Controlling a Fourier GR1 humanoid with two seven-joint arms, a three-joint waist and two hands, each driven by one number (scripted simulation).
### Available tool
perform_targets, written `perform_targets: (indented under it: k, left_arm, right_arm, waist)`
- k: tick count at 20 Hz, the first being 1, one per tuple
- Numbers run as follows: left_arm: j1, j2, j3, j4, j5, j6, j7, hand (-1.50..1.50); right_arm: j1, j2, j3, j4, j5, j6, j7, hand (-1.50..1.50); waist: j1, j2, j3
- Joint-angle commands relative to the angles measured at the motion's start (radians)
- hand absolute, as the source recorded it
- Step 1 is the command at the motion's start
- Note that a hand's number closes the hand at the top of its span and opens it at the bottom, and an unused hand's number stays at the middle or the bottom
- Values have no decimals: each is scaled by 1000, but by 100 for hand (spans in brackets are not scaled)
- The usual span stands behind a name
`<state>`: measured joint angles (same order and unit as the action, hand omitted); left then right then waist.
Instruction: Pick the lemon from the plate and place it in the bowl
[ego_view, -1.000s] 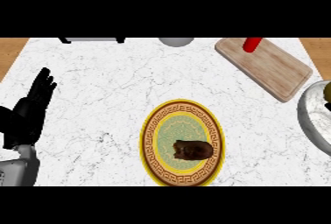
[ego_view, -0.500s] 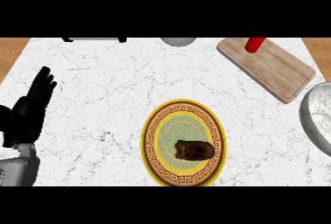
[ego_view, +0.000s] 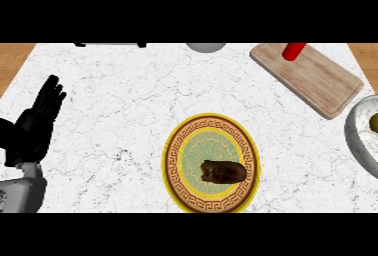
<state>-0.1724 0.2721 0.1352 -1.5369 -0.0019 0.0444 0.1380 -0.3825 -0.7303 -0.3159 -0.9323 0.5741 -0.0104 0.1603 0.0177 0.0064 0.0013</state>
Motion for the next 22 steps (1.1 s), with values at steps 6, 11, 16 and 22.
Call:
perform_targets:
  k: [6,11,16,22]
  left_arm:
    - [28,-24,-3,-9,-19,22,-6,0]
    - [11,2,30,-3,-3,13,-5,0]
    - [49,-25,15,12,-15,15,-49,0]
    - [92,-20,0,-93,-23,5,11,0]
  right_arm:
    - [-46,-3,-190,184,-236,82,-307,-150]
    - [-93,8,-408,212,-460,98,-374,-150]
    - [35,-128,-546,288,-595,298,-391,-150]
    - [211,-215,-609,407,-653,475,-498,-150]
  waist:
    - [-23,-7,1]
    - [-34,-9,2]
    - [-37,-6,0]
    - [-24,-8,0]
